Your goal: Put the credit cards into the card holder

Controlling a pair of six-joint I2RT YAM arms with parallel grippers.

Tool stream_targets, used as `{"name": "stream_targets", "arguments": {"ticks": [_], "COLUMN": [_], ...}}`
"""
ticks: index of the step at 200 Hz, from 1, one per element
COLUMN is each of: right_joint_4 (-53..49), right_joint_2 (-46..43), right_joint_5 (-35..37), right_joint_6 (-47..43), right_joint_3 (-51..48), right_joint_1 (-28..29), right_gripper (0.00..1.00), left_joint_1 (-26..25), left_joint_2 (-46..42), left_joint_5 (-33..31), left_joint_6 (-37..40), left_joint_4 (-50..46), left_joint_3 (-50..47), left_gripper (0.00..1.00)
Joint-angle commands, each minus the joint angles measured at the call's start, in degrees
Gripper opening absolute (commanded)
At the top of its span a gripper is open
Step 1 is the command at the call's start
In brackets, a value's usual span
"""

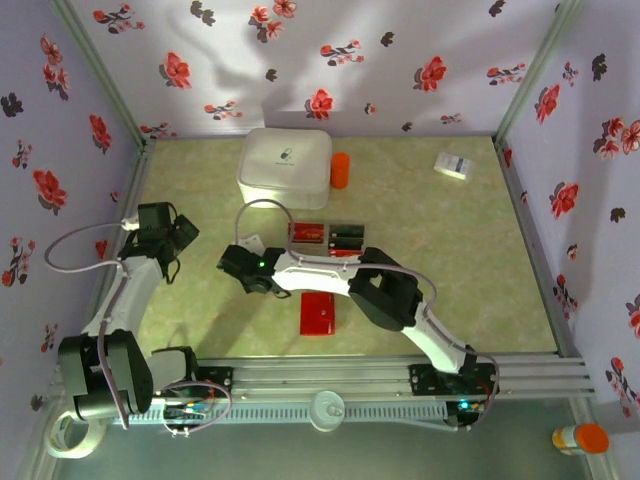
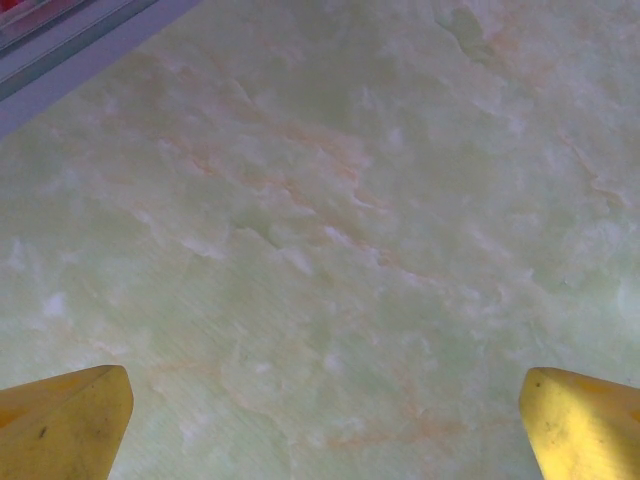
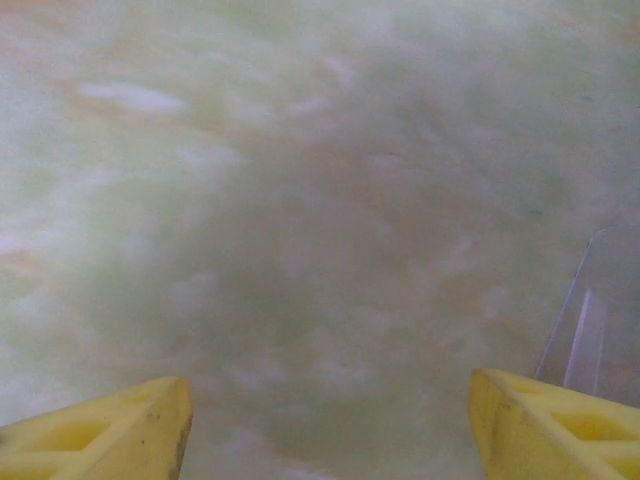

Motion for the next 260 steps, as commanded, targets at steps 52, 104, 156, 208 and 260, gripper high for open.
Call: {"name": "stream_targets", "arguments": {"ticks": [52, 104, 156, 208, 260], "right_joint_4": [3.0, 8.77, 11.66, 12.43, 12.59], "right_joint_2": [-11.45, -20.51, -31.93, -43.17, -47.96], "right_joint_5": [4.54, -0.79, -18.13, -17.83, -13.86], "right_joint_6": [0.87, -5.71, -8.97, -1.27, 1.87], "right_joint_3": [-14.28, -26.65, -36.08, -50.52, -59.81], "right_joint_1": [-8.75, -14.04, -13.5, -13.6, -15.29], "right_gripper": [0.74, 0.74, 0.75, 0.75, 0.76], "left_joint_1": [0.5, 0.49, -0.58, -6.17, -11.94], "left_joint_2": [-3.6, -6.48, -7.92, -8.72, -7.78], "left_joint_5": [0.95, 3.16, 6.79, 6.82, 6.56], "left_joint_6": [1.39, 1.62, 0.95, -0.63, -3.44], "left_joint_4": [-2.1, -3.19, -3.97, -3.98, -2.14], "left_joint_3": [0.36, 0.0, -0.51, -0.88, -0.72], "left_gripper": [1.0, 1.0, 1.0, 1.0, 1.0]}}
